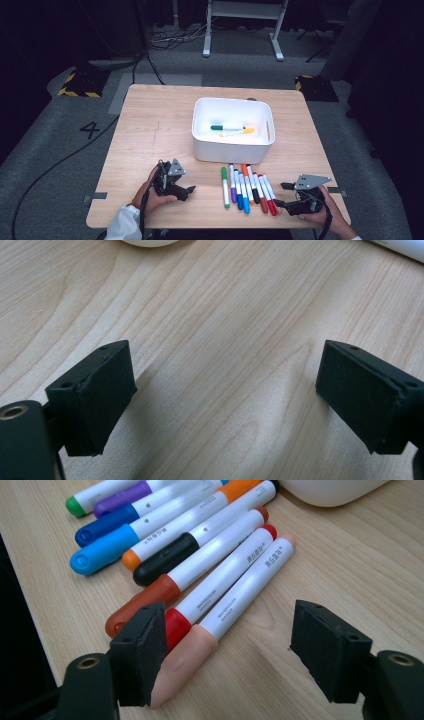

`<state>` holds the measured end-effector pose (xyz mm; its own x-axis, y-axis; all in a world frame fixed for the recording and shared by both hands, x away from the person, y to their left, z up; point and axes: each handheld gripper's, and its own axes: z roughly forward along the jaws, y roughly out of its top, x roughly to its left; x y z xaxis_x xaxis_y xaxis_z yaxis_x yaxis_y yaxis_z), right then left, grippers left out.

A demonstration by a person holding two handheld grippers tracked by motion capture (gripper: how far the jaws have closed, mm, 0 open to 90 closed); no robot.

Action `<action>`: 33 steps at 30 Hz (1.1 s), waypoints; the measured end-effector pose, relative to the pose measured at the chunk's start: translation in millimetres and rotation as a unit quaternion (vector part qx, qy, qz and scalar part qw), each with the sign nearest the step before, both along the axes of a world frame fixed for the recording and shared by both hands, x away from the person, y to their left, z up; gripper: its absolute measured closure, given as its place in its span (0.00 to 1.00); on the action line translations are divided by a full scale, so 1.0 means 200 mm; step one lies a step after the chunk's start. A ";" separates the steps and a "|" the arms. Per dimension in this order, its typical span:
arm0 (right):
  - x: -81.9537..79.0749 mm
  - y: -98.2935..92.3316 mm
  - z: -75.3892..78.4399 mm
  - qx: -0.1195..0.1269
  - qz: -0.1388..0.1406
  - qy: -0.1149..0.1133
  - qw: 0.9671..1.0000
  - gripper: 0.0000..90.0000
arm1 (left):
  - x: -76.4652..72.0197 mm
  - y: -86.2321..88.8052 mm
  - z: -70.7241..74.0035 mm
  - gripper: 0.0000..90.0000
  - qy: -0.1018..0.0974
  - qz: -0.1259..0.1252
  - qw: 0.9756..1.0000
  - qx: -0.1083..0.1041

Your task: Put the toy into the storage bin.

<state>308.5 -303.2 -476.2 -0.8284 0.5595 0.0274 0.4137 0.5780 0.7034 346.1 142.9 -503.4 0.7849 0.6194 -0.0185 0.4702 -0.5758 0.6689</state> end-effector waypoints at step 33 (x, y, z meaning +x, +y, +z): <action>0.11 -0.29 -0.10 0.003 -0.105 -0.031 0.994 0.83 | 0.00 0.00 0.00 0.10 0.000 0.000 1.000 0.000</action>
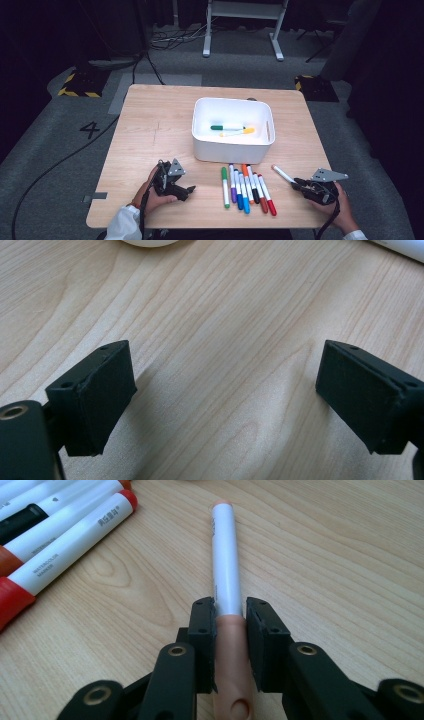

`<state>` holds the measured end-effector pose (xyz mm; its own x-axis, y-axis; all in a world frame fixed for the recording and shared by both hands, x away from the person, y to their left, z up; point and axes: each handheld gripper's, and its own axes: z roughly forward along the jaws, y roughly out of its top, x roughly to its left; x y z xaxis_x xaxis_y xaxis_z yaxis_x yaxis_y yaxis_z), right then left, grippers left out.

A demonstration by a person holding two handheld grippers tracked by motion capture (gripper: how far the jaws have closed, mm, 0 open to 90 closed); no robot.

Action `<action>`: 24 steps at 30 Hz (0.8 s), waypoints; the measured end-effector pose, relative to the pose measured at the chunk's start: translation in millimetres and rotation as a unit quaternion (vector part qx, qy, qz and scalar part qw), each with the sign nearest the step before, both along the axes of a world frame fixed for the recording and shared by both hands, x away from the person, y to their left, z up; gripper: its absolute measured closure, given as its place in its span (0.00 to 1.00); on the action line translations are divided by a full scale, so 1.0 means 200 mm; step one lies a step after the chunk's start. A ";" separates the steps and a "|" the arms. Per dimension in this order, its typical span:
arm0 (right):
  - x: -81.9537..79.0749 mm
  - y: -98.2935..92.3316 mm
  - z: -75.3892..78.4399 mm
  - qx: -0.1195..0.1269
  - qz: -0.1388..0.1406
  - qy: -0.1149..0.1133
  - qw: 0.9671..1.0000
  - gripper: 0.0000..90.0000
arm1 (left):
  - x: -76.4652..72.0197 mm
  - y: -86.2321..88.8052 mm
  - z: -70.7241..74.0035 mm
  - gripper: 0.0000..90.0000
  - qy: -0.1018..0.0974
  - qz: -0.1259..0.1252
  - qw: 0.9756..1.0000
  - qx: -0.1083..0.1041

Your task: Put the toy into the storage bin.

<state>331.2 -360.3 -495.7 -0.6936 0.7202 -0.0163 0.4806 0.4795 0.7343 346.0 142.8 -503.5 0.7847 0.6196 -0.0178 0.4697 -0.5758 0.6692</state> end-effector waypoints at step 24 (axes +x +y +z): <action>0.03 -0.06 0.43 0.055 0.040 -0.117 0.991 0.83 | 0.00 0.00 0.00 0.10 0.000 0.000 1.000 -0.001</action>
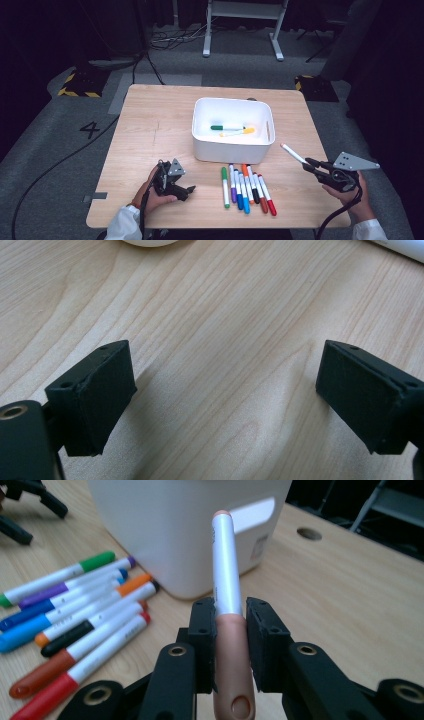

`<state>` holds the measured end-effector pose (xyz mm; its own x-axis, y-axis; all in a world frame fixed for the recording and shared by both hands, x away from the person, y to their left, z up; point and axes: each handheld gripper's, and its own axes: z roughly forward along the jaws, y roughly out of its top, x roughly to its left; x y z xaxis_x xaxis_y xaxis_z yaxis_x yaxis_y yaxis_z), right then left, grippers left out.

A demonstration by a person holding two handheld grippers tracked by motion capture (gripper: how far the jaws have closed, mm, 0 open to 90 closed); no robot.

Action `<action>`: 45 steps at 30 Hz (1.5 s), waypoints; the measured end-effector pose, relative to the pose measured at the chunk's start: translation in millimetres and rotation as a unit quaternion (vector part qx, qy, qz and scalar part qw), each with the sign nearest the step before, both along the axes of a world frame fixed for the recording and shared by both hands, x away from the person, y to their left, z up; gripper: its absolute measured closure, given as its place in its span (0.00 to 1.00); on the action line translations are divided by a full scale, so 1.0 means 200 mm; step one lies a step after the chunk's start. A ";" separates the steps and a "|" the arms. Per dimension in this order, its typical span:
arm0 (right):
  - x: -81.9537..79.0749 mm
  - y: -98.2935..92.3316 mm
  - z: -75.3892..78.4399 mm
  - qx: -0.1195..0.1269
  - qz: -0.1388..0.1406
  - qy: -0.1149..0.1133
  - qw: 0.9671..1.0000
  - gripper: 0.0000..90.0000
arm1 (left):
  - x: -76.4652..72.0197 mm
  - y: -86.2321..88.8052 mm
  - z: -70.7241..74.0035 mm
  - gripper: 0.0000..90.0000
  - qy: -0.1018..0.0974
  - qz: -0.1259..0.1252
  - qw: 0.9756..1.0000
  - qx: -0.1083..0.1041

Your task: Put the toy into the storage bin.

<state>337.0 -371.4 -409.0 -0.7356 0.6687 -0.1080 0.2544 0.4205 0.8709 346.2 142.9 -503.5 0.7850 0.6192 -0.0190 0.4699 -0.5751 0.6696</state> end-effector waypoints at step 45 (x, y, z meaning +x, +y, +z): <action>0.52 0.74 0.40 -0.052 0.147 0.008 0.988 0.83 | 0.00 0.00 0.00 0.10 0.001 -0.001 1.000 -0.001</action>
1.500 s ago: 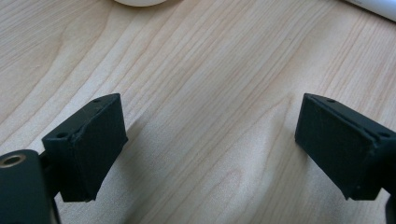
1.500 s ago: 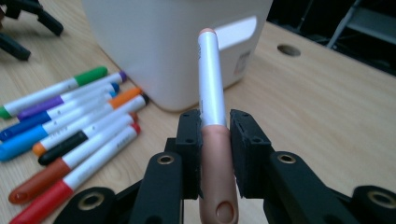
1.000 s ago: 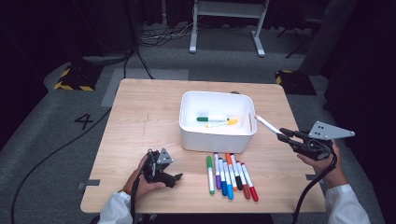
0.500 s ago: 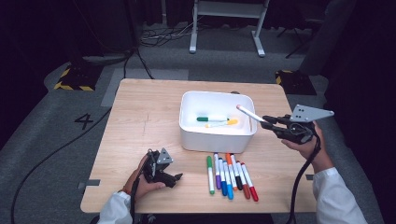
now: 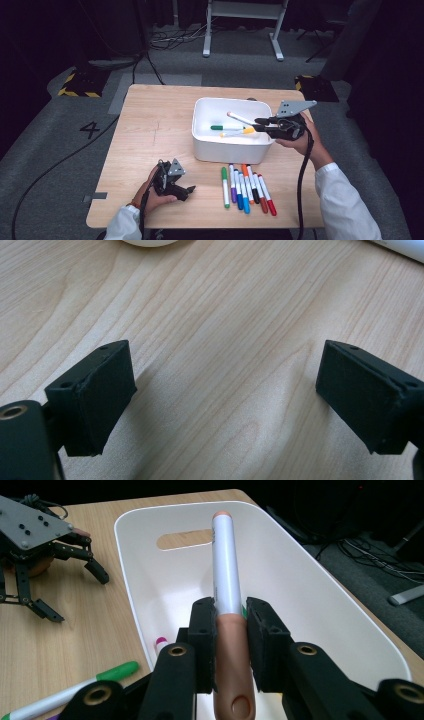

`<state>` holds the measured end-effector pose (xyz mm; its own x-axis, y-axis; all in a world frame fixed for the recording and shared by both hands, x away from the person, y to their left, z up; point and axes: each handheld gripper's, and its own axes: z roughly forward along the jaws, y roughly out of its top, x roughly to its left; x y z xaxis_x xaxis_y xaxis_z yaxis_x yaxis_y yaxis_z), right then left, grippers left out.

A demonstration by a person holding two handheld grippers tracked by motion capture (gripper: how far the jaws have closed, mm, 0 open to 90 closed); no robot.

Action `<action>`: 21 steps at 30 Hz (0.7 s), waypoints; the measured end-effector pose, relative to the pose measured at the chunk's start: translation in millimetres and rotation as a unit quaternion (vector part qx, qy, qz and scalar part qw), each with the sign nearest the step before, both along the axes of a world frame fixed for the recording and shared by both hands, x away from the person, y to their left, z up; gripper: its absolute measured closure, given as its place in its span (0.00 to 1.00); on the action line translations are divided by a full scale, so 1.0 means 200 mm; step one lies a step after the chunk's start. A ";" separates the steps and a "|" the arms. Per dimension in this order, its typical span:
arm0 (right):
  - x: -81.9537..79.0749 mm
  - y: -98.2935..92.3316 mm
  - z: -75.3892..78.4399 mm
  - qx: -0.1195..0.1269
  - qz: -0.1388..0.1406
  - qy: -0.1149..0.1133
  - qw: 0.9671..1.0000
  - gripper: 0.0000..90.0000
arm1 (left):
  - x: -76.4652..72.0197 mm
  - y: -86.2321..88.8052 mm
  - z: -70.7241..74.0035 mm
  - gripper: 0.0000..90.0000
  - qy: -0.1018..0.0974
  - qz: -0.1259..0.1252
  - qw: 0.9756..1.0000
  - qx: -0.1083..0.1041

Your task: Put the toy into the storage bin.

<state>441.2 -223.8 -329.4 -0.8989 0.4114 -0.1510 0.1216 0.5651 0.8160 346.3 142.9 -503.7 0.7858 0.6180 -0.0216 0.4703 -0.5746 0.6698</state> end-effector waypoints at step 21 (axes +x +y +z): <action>0.18 0.26 -0.15 -0.114 0.054 0.083 0.989 0.83 | 0.00 0.00 0.00 0.10 -0.001 0.001 1.000 0.002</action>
<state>476.5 -171.1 -359.5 -0.9560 0.2836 -0.0755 0.1715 0.7487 0.6403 346.0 142.9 -503.5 0.7847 0.6197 -0.0173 0.4696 -0.5759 0.6692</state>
